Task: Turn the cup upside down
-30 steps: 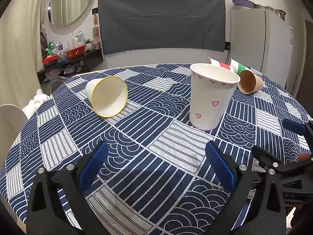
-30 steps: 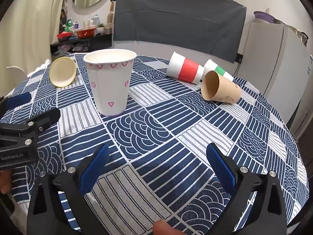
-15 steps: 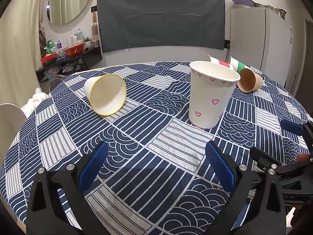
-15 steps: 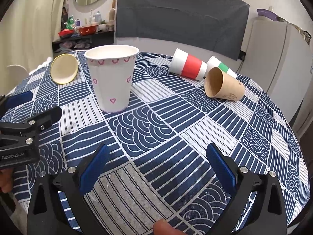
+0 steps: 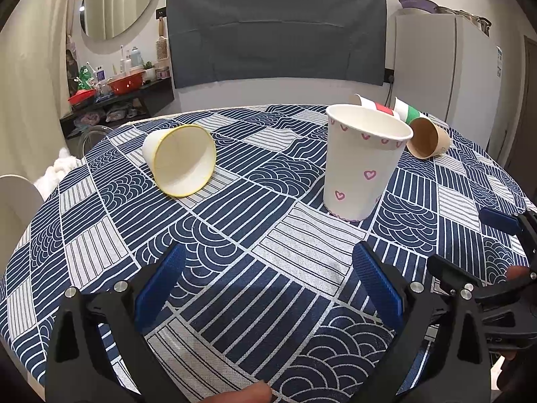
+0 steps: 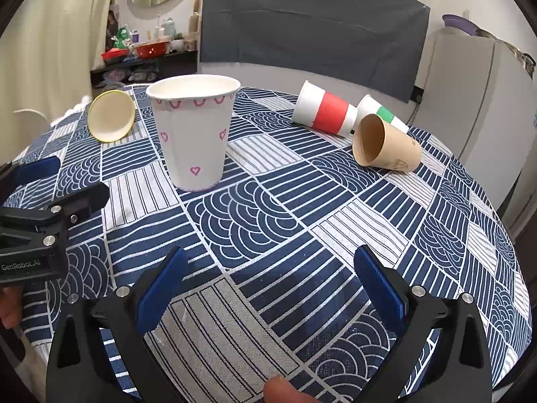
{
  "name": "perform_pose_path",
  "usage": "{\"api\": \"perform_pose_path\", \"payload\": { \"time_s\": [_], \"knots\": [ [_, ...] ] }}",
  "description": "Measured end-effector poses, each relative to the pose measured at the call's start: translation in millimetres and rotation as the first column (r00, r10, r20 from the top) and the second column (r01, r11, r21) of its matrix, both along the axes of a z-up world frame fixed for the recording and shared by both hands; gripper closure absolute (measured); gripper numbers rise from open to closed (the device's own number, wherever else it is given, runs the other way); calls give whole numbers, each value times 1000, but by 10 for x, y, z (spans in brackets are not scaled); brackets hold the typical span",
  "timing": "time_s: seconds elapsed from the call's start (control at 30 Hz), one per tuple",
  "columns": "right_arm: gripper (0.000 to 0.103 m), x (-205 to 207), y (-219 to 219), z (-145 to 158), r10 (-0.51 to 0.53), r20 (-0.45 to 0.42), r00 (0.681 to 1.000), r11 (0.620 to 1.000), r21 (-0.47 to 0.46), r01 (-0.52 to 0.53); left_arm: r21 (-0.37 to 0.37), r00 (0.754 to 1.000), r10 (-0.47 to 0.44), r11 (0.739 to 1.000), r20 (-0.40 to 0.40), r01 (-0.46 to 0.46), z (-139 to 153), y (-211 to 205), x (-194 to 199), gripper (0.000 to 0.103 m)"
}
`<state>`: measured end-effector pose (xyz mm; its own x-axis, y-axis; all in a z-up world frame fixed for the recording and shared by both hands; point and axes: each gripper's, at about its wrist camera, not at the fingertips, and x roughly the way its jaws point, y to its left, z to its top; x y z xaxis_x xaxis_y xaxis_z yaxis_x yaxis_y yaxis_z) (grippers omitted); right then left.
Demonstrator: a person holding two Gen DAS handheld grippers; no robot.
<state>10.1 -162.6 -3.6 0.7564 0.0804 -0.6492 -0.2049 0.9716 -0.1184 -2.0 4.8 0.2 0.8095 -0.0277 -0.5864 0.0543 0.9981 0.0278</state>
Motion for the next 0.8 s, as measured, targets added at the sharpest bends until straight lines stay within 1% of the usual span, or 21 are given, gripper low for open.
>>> {"api": "perform_pose_path", "payload": {
  "time_s": [0.1, 0.3, 0.8],
  "knots": [
    [8, 2, 4, -4, 0, -3, 1000, 1000, 2, 0, 7, 1000, -3, 1000, 1, 3, -1, -13, -3, 6],
    [8, 9, 1, -3, 0, -7, 1000, 1000, 1, 0, -7, 1000, 0, 1000, -12, 0, -2, 11, 17, 6],
    [8, 19, 8, -16, 5, -24, 1000, 1000, 3, -5, 7, 1000, -2, 1000, 6, 2, 3, -7, -8, 6]
  ]
}}
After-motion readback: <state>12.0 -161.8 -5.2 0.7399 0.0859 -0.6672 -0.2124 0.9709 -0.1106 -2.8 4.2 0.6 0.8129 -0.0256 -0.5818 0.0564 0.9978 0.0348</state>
